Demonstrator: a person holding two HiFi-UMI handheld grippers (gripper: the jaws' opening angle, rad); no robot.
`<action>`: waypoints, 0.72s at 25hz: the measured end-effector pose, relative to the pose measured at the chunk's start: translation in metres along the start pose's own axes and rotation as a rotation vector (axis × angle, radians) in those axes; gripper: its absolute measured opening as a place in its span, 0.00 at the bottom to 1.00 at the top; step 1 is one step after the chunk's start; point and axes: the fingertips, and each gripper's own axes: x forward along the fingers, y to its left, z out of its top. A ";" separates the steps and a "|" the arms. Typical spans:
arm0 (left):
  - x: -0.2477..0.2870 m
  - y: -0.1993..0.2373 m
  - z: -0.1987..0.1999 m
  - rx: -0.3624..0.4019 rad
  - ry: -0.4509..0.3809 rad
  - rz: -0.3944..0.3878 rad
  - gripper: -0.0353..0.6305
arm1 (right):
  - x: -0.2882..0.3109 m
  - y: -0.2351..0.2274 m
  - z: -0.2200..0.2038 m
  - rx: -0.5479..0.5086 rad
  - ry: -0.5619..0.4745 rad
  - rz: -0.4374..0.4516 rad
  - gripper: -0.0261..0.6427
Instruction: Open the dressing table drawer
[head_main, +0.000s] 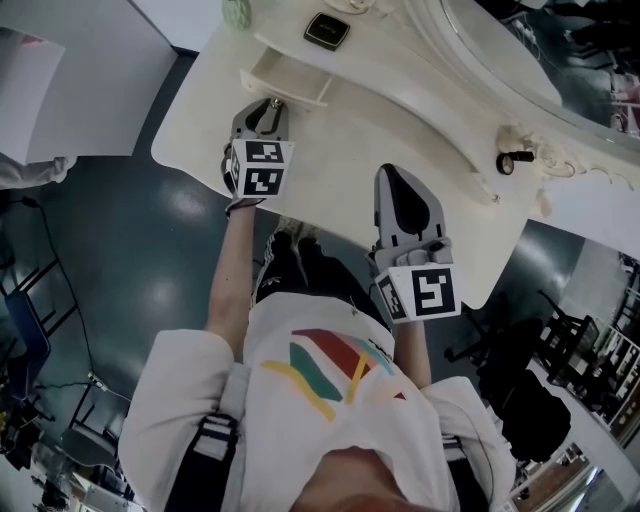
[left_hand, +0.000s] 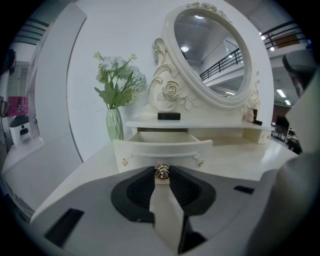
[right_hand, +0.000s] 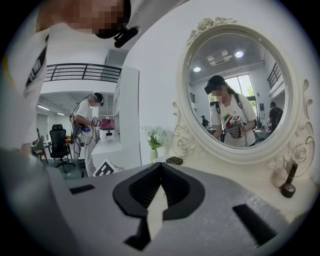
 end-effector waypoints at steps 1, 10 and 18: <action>0.000 0.000 0.000 -0.001 0.001 0.001 0.18 | 0.000 0.000 0.000 0.000 0.001 0.001 0.04; 0.000 0.000 -0.001 0.003 -0.003 0.011 0.19 | -0.002 0.000 -0.002 -0.005 0.006 0.004 0.04; -0.003 -0.001 0.009 -0.001 -0.030 0.012 0.21 | -0.002 0.001 0.002 -0.008 -0.009 0.006 0.04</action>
